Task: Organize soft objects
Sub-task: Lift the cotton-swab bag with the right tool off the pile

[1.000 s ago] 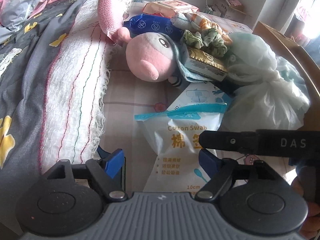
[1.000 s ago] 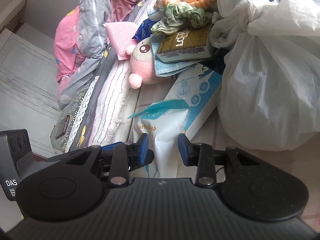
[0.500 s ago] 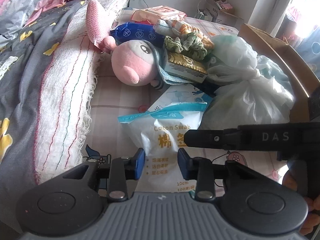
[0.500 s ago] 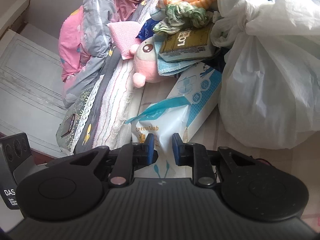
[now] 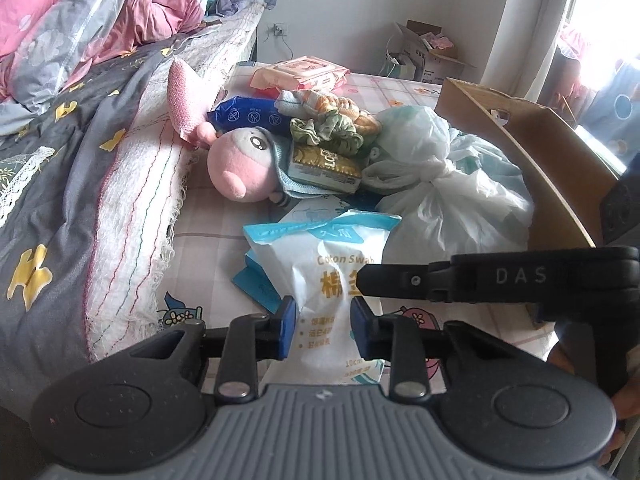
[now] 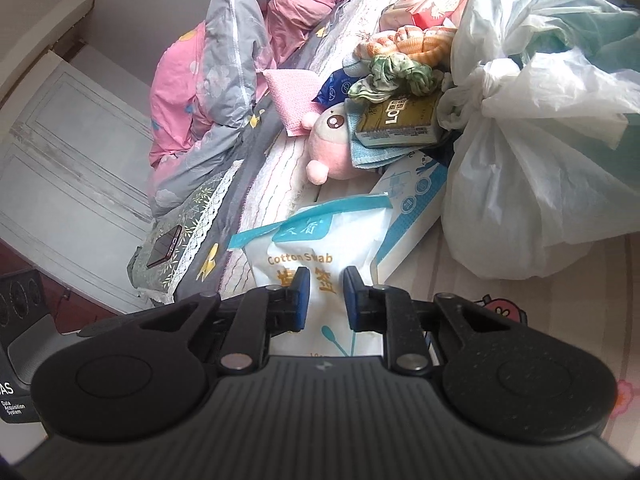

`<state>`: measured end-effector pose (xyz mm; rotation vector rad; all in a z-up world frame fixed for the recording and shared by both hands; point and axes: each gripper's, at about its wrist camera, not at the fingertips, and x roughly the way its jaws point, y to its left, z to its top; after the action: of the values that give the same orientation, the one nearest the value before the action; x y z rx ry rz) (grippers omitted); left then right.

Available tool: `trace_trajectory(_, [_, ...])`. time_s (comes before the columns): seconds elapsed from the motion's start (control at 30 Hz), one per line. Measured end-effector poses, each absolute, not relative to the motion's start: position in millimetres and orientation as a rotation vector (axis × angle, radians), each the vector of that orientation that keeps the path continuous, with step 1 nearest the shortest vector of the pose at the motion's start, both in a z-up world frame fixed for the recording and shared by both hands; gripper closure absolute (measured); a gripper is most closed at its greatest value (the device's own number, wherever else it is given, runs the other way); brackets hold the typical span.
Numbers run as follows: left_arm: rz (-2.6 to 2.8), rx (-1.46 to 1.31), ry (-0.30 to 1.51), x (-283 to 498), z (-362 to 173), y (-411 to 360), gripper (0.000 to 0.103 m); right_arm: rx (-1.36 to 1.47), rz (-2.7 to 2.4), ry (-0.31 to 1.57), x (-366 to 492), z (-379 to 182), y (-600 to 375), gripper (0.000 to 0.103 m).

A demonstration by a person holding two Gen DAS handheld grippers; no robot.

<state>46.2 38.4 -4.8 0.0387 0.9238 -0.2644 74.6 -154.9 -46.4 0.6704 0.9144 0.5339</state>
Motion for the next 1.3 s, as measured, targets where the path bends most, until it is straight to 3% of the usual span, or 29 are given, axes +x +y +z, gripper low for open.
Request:
trace_trajectory(0.2, [-0.248,-0.016,1.048,51.1,-42.5,44.1,0.071,0.655,0.490,0.970,71.6,-69.0,-159.0,0.078])
trace_trajectory(0.3, [-0.248,-0.037,1.055,48.9,-46.5,50.7,0.065,0.662,0.460,0.997,71.6,-80.2,-162.5,0.074])
trace_trajectory(0.53, [-0.263,-0.052,1.094,57.5,-59.1,52.8,0.060,0.602,0.425,1.031,80.0,-93.9,-151.8,0.073])
trace_trajectory(0.9, [-0.312,-0.079,1.095,54.3,-57.5,60.3,0.062,0.529,0.412,1.048,78.0,-91.8,-143.3,0.070])
trace_trajectory(1.03, [-0.388,-0.116,1.126,50.1,-59.9,62.2,0.057,0.532,0.423,1.077,73.5,-92.4,-146.5,0.068])
trace_trajectory(1.17, [-0.393,-0.116,1.155,52.0,-72.9,54.8,0.057,0.538,0.441,1.084,73.4,-96.7,-141.7,0.066])
trace_trajectory(1.3, [-0.383,-0.115,1.119,46.1,-63.7,55.1,0.067,0.567,0.455,1.086,74.4,-97.1,-142.0,0.072])
